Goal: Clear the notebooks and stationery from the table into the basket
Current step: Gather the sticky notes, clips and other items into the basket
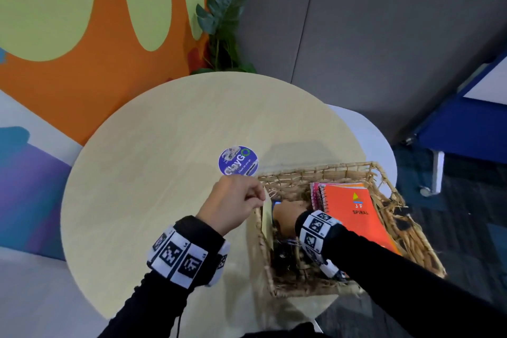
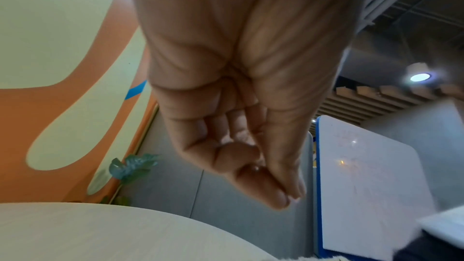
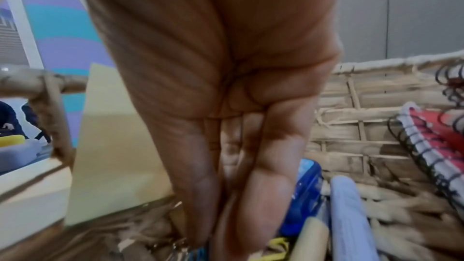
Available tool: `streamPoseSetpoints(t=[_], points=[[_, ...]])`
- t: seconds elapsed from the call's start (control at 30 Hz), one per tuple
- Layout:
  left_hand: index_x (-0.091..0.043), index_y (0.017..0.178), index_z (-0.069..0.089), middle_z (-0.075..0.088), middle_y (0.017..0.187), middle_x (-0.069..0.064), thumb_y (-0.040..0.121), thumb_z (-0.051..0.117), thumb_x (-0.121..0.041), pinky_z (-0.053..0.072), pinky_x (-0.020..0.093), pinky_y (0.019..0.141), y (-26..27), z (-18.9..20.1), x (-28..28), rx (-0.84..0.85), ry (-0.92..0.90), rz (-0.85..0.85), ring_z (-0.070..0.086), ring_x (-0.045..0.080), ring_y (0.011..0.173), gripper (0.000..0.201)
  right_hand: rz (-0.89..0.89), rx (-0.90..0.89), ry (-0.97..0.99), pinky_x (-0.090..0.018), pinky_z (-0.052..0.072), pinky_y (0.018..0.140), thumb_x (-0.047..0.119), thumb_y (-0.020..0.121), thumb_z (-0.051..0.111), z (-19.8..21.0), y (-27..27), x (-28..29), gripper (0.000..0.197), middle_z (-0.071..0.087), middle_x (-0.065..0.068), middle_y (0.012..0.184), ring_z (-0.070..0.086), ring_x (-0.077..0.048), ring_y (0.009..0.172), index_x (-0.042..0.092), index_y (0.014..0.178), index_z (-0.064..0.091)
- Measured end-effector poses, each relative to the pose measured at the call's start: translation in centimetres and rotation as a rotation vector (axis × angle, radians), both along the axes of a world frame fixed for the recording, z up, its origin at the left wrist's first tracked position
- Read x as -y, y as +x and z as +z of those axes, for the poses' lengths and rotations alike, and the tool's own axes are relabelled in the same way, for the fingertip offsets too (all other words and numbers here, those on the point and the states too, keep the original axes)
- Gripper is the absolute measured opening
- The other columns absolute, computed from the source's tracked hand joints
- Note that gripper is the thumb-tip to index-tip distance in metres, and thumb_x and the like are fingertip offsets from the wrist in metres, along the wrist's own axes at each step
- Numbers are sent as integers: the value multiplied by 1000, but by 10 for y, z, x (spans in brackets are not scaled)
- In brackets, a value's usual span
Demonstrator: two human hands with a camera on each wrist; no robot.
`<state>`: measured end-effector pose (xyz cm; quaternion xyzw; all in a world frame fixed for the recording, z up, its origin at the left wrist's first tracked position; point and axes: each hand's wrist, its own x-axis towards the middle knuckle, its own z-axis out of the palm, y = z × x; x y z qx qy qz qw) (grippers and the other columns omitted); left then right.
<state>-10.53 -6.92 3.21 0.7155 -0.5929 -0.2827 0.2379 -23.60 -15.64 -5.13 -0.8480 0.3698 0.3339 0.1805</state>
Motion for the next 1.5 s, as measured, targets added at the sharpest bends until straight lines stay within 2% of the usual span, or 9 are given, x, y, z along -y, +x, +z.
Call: streamPoseSetpoints(t=[0.23,0.37,0.47,0.7,0.8,1.0,1.17,1.33,1.5], points=[[-12,90,76,77,97,4,82,58,-6,46,24,76,-47,-10,31,244,249,-246,68,20,93,21,-175,243,-41,-25,43,61,6,76,64,18,-35,31,9,71,-18,93,67,-29,87,5,78,73],[-1,65,63,69,75,11,83,59,-7,56,35,63,-79,-30,64,417,438,-399,64,26,68,19,-347,477,-79,-24,44,66,11,78,65,42,-76,44,17,76,-9,91,66,-20,79,9,88,78],[-6,63,53,43,56,4,84,62,-8,36,24,42,-99,-49,82,583,560,-470,42,17,48,23,-398,577,-92,-28,50,65,11,80,65,50,-100,37,13,76,-8,82,59,-13,67,9,84,77],[-8,65,50,53,57,3,73,70,-18,56,49,67,-101,-140,113,742,760,-600,59,22,54,24,-456,604,-25,-34,56,69,13,82,67,44,-133,28,21,70,-3,64,62,-11,56,29,68,65],[-8,54,48,48,56,5,82,64,-12,49,28,61,-108,-77,101,568,612,-524,47,22,50,33,-447,606,-9,-35,59,68,14,83,66,39,-136,24,12,74,-5,70,69,-14,63,22,76,72],[-11,87,73,67,80,-3,84,60,-23,45,23,71,-23,-9,86,63,124,58,65,16,80,17,-442,698,24,-41,57,67,20,81,67,37,-132,18,13,67,9,58,60,-9,58,29,71,67],[-9,84,73,75,92,11,84,59,-21,48,30,77,56,-60,57,189,199,370,67,28,89,18,-536,905,96,-42,57,68,13,82,67,64,-104,12,21,72,9,61,67,-10,59,26,66,68],[-18,81,71,74,100,10,79,68,-22,50,28,82,63,-123,38,154,427,298,67,27,99,5,-623,1086,186,-45,57,67,5,82,63,89,-40,7,12,71,-9,62,63,-12,56,10,73,69],[-23,56,40,59,80,4,80,69,-28,48,30,76,61,-151,38,112,367,301,65,29,96,38,-586,999,194,-40,60,72,4,80,58,81,36,-2,21,69,-6,64,68,-17,58,18,65,65]])
